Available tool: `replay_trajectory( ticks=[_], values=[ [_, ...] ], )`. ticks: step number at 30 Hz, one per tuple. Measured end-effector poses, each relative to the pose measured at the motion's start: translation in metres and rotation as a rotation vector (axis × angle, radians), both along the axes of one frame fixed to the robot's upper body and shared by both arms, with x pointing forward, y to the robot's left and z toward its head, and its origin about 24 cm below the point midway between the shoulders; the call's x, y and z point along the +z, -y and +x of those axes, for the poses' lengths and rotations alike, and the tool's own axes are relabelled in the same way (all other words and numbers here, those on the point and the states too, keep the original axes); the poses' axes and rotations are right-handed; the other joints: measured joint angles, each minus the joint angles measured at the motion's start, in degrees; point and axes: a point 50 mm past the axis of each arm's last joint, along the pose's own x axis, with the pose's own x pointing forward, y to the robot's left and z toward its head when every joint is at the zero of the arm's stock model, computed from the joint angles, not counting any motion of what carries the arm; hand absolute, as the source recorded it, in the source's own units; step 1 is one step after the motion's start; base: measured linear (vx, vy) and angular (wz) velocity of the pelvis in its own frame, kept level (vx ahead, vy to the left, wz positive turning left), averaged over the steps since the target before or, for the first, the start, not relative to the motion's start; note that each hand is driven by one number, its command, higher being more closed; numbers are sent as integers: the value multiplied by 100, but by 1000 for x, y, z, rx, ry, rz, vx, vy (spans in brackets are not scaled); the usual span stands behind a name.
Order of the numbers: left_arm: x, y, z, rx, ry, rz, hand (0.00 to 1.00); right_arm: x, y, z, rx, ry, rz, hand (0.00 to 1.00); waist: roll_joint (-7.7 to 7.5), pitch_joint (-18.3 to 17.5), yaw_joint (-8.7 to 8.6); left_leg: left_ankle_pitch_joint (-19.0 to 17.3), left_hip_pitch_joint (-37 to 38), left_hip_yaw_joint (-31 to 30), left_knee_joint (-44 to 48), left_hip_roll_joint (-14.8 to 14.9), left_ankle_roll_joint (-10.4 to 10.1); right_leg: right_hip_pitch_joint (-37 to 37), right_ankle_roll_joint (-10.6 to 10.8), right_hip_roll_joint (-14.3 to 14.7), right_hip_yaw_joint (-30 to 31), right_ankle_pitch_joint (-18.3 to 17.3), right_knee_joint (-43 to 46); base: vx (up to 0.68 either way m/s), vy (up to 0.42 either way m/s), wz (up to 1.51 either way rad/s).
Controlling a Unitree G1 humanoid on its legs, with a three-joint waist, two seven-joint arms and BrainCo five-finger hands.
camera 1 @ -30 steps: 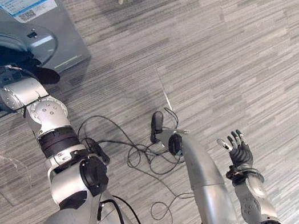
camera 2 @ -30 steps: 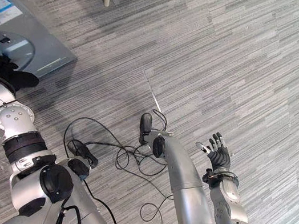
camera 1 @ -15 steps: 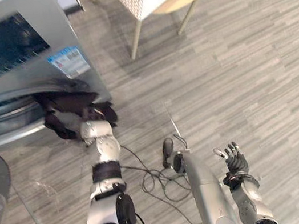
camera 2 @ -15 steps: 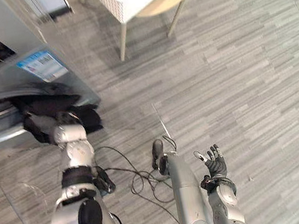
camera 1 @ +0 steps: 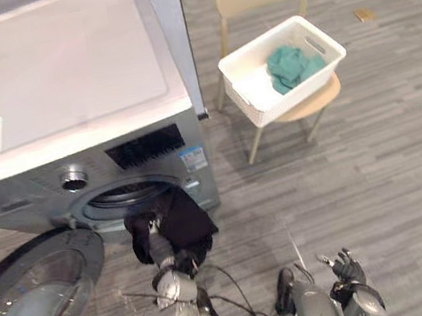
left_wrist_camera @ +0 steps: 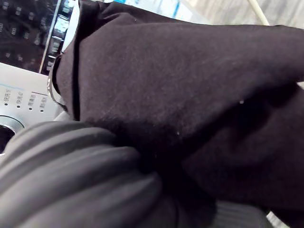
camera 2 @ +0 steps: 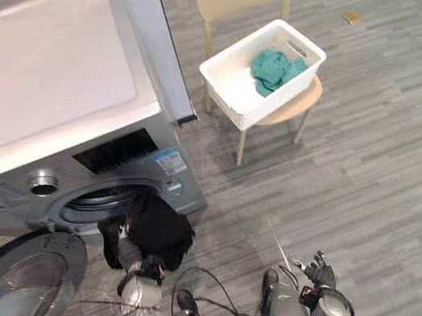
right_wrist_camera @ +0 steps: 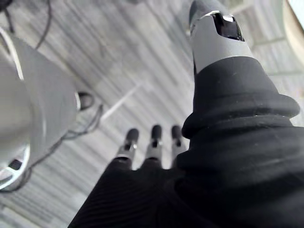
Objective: Pick up the laundry basket with both hands and put the clothes into the washing machine.
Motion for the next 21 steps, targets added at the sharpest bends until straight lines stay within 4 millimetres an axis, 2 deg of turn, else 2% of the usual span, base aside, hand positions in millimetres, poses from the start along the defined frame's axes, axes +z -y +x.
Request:
replay_trajectory(
  ticks=[3, 9, 14, 15, 21],
  values=[
    [-21, -6, -20, -37, -110, 57, 100, -6, 6, -11, -20, -41, 13, 0, 95, -209, -12, 190, 335, -129, -462, -71, 12, 397, 70, 59, -175, 127, -398, 91, 21, 23],
    [-50, -22, -53, -29, -286, 100, 100, -18, 8, -30, -80, -130, 51, 0, 51, -548, -17, 255, 832, -146, -825, -169, 46, 1180, 158, 224, -300, 536, -1363, 57, 55, 6],
    [-62, -27, -69, -26, -370, 110, 100, -21, 6, -32, -94, -159, 76, 0, 27, -559, -23, 325, 1031, -113, -1002, -264, 121, 1414, 131, 233, -264, 749, -1717, -21, 48, -2],
    [-71, -33, -85, -8, -430, 96, 100, -22, 4, -26, -133, -137, 134, 0, -120, -635, -157, 450, 1360, -145, -1341, -333, 94, 1661, 88, 337, -91, 925, -2147, 0, 0, 0],
    [-71, -34, -85, -4, -430, 96, 100, -23, 5, -32, -141, -152, 135, 0, -124, -634, -168, 448, 1366, -126, -1340, -332, 94, 1658, 88, 338, -70, 925, -2155, 0, 0, -1]
  ],
)
